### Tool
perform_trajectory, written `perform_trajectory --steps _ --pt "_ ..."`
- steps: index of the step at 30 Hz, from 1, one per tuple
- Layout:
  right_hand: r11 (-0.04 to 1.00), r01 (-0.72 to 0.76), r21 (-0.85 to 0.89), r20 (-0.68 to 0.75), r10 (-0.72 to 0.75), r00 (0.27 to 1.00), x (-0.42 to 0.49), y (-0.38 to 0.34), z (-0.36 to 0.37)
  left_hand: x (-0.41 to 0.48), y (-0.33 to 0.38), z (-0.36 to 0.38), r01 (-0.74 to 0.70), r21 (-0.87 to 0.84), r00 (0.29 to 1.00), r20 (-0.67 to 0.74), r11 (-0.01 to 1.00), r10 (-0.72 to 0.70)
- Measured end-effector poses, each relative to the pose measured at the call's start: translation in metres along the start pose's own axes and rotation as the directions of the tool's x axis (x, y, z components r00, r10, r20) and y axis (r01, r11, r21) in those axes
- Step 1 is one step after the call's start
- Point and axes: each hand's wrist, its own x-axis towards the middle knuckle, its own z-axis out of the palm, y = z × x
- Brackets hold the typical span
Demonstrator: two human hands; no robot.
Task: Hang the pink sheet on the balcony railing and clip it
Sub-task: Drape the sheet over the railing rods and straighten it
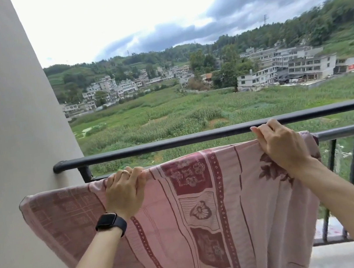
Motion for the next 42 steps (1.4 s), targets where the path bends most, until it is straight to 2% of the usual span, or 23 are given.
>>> perform_trajectory --steps 3,6,9,10,11,13,14,16,18,20,22,24,25,27,29,31,32,34,38,40,42 --pt "0.995 -0.100 -0.014 0.008 0.100 0.995 -0.004 0.018 -0.005 0.004 0.016 0.005 0.035 -0.017 0.999 0.001 0.999 -0.035" --pt "0.964 -0.262 -0.043 0.050 0.264 0.963 -0.006 -0.005 0.001 0.004 0.025 0.003 0.110 -0.028 0.993 -0.037 0.994 -0.111" --pt "0.926 -0.377 0.003 0.022 0.377 0.926 -0.012 -0.011 -0.010 -0.002 0.015 -0.009 0.069 0.054 0.995 -0.076 0.996 -0.065" --pt "0.869 -0.489 0.074 -0.002 0.490 0.872 -0.017 -0.008 -0.016 -0.004 0.012 -0.013 0.055 0.122 0.995 -0.086 0.991 -0.045" --pt "0.772 -0.613 0.170 -0.007 0.623 0.782 -0.025 -0.004 -0.020 -0.005 0.010 -0.015 0.057 0.170 0.995 -0.085 0.984 -0.043" --pt "0.543 -0.763 0.350 0.073 0.796 0.600 -0.047 0.005 -0.024 -0.005 0.011 -0.014 0.083 0.177 0.994 -0.090 0.981 -0.067" --pt "0.469 -0.780 0.413 0.131 0.817 0.561 -0.058 0.007 -0.027 -0.004 0.013 -0.011 0.105 0.155 0.990 -0.107 0.982 -0.089" --pt "0.362 -0.775 0.518 0.240 0.809 0.538 -0.073 0.005 -0.035 -0.002 0.020 -0.006 0.189 0.073 0.976 -0.124 0.979 -0.179" --pt "0.224 -0.791 0.569 0.323 0.824 0.466 -0.072 0.002 -0.046 0.004 0.038 -0.003 0.228 -0.035 0.963 -0.137 0.973 -0.231" --pt "0.086 -0.806 0.586 0.400 0.834 0.380 -0.060 0.005 -0.052 0.011 0.070 0.004 0.132 -0.097 0.979 -0.141 0.986 -0.145" --pt "-0.012 -0.823 0.568 0.492 0.807 0.327 -0.050 0.009 -0.055 0.016 0.109 0.009 -0.001 -0.141 0.995 -0.103 0.990 -0.013" --pt "-0.010 -0.870 0.493 0.579 0.750 0.320 -0.044 0.006 -0.058 0.015 0.137 0.013 -0.057 -0.183 0.996 -0.078 0.982 0.043" --pt "0.042 -0.893 0.447 0.606 0.720 0.337 -0.043 0.003 -0.057 0.014 0.143 0.015 -0.063 -0.186 0.996 -0.076 0.981 0.050" --pt "0.185 -0.898 0.399 0.621 0.667 0.413 -0.038 -0.010 -0.059 0.014 0.141 0.019 -0.068 -0.148 0.996 -0.066 0.987 0.059" --pt "0.308 -0.853 0.420 0.586 0.625 0.515 -0.031 -0.024 -0.058 0.014 0.131 0.022 -0.105 -0.098 0.994 -0.044 0.990 0.101" --pt "0.387 -0.810 0.440 0.524 0.622 0.582 -0.024 -0.032 -0.054 0.014 0.122 0.022 -0.133 -0.050 0.991 -0.024 0.990 0.132" --pt "0.397 -0.803 0.444 0.491 0.642 0.589 -0.020 -0.033 -0.054 0.014 0.117 0.022 -0.140 -0.031 0.990 -0.017 0.990 0.139" --pt "0.398 -0.812 0.426 0.403 0.720 0.564 -0.015 -0.021 -0.054 0.013 0.105 0.021 -0.150 0.000 0.989 -0.014 0.989 0.150" --pt "0.332 -0.896 0.296 0.208 0.893 0.400 -0.026 0.034 -0.068 0.011 0.088 0.020 -0.196 0.064 0.980 -0.014 0.979 0.197" --pt "0.357 -0.910 0.209 0.175 0.902 0.394 -0.041 0.046 -0.069 0.011 0.089 0.021 -0.192 0.063 0.981 -0.003 0.979 0.192" --pt "0.361 -0.910 0.203 0.208 0.892 0.401 -0.051 0.046 -0.068 0.010 0.094 0.020 -0.157 0.048 0.988 -0.004 0.986 0.157"
